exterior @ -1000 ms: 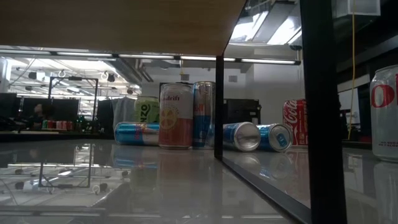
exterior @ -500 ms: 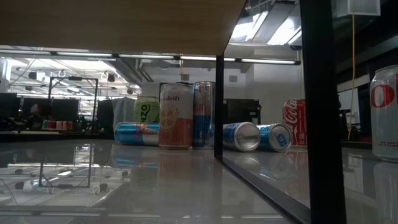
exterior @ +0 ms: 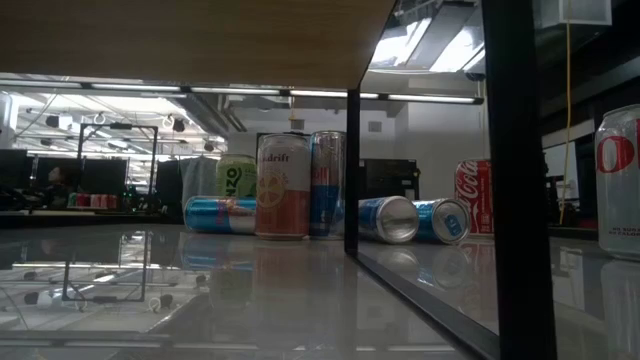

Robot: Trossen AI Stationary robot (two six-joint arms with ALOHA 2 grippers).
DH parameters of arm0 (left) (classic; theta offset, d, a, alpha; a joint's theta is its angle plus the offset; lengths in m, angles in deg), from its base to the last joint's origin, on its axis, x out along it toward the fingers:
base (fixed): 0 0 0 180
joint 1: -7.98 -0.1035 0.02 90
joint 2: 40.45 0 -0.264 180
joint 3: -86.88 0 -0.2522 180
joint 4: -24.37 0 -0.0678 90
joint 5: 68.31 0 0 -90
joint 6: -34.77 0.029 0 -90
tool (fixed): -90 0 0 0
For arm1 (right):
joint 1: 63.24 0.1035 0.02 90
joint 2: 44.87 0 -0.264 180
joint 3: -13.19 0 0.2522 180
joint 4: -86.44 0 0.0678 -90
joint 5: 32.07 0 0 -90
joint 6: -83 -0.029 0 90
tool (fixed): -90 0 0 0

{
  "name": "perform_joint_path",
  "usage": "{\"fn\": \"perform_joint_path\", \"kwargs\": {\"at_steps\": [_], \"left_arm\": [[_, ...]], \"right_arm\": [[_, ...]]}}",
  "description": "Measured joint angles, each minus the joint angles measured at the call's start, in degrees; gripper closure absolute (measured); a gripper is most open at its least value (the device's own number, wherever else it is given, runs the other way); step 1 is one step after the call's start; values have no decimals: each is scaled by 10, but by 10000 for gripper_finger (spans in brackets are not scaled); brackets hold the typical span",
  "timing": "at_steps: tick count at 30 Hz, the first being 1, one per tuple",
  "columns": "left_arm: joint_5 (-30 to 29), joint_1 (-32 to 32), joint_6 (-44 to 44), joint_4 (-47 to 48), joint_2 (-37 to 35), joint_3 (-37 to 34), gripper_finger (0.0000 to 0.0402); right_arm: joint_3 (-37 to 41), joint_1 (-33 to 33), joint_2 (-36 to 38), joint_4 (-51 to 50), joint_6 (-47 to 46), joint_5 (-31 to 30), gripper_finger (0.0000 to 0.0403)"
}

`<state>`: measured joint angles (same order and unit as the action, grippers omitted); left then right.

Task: Place canned beverage on shelf
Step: Put the blue soda can on the shelf

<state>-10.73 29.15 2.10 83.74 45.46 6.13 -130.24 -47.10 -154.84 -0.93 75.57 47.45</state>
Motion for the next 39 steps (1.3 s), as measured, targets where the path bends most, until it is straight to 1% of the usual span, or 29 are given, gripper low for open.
{"fn": "perform_joint_path", "kwargs": {"at_steps": [9,13,16,21,23,27,31,39], "left_arm": [[1,5,0,0,0,0,100],[1,7,0,0,0,0,100],[0,6,0,0,0,0,100],[0,6,-1,0,0,0,100],[0,6,-1,0,0,0,100],[0,6,-1,0,0,0,100],[0,6,-2,0,0,0,100],[0,6,-2,0,0,0,100]], "right_arm": [[0,0,0,-1,2,-10,132],[0,0,1,-3,12,-3,132],[0,4,4,-16,18,21,132],[0,9,4,-72,12,25,132],[0,13,1,-77,0,25,132],[0,27,-11,-60,-3,23,132],[0,39,-24,-58,-11,8,132],[0,38,-36,-32,-37,-14,132]]}}
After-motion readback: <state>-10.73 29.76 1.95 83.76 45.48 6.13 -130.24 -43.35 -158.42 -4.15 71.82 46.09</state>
